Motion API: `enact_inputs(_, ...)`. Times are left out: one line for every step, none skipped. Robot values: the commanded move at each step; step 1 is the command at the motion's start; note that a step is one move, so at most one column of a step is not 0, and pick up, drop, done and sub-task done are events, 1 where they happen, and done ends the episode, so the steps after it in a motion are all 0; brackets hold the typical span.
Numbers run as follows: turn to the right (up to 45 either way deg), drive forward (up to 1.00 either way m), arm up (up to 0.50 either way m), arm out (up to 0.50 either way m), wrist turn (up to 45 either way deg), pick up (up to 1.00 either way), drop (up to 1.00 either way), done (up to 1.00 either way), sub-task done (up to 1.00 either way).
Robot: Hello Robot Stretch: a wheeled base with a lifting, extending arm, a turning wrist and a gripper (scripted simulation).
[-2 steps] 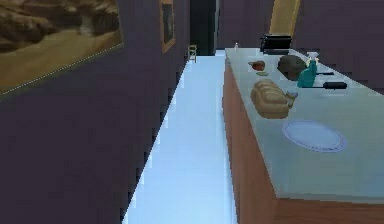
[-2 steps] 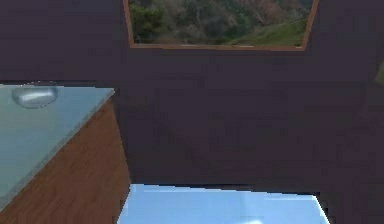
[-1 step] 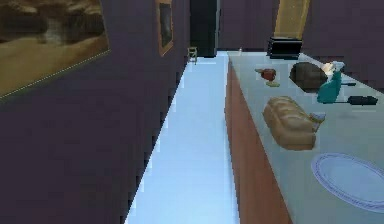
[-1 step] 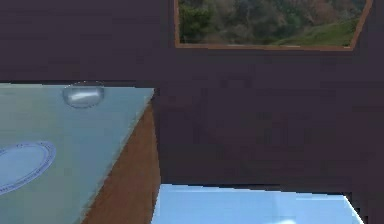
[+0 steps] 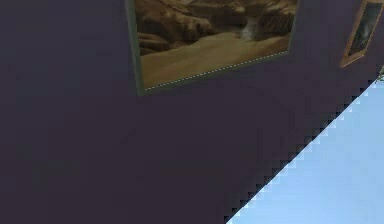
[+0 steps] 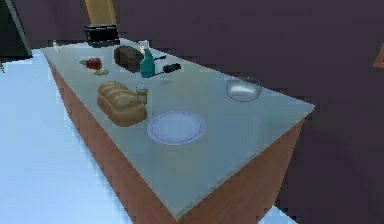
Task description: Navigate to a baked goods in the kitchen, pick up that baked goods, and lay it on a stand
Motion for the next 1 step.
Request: enact_inputs(-15.0,0.0,0.0,0.0,0.0,0.0,0.0,0.0,0.0)
